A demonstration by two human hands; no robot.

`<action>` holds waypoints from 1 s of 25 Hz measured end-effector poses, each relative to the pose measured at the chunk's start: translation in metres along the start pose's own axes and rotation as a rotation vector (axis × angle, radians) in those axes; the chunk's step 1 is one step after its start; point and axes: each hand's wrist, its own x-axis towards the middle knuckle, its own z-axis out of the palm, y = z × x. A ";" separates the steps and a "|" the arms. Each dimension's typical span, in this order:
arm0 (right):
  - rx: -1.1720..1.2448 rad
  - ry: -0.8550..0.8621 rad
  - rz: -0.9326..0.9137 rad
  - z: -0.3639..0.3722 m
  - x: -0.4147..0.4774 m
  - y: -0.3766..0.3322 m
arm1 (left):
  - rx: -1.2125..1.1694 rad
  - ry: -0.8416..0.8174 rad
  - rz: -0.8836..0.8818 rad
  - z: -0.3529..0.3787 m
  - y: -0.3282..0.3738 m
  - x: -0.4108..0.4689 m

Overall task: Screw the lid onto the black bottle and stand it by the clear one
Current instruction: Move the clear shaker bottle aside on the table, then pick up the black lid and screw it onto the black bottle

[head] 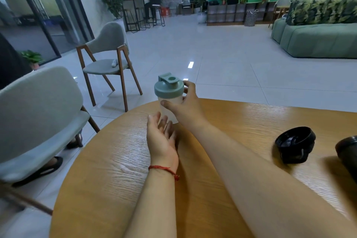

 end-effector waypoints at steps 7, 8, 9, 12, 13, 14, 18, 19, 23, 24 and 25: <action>-0.092 -0.016 0.003 -0.071 -0.058 -0.026 | 0.151 0.041 0.134 0.008 -0.005 -0.023; -0.114 -0.009 -0.008 -0.090 -0.073 -0.032 | 0.193 0.000 0.144 0.012 -0.009 -0.027; -0.143 -0.001 -0.018 -0.108 -0.088 -0.038 | 0.231 -0.062 0.139 0.018 -0.015 -0.033; -0.230 0.033 -0.049 -0.164 -0.127 -0.051 | 0.390 -0.305 0.133 0.040 -0.043 -0.065; -0.246 0.045 -0.048 -0.181 -0.139 -0.053 | 0.484 -0.393 0.157 0.044 -0.052 -0.078; -0.263 0.061 -0.046 -0.200 -0.151 -0.053 | 0.582 -0.475 0.180 0.049 -0.061 -0.091; -0.415 0.172 -0.031 -0.263 -0.192 -0.042 | 0.827 -0.640 0.280 0.058 -0.082 -0.122; -0.470 0.212 -0.028 -0.277 -0.202 -0.034 | 0.873 -0.646 0.320 0.062 -0.088 -0.129; -0.834 0.407 -0.035 -0.323 -0.227 0.000 | 1.037 -0.666 0.531 0.082 -0.118 -0.157; -0.911 0.440 -0.009 -0.331 -0.230 0.006 | 1.078 -0.668 0.583 0.087 -0.126 -0.160; -0.965 0.470 0.027 -0.337 -0.233 0.011 | 1.120 -0.663 0.632 0.091 -0.134 -0.162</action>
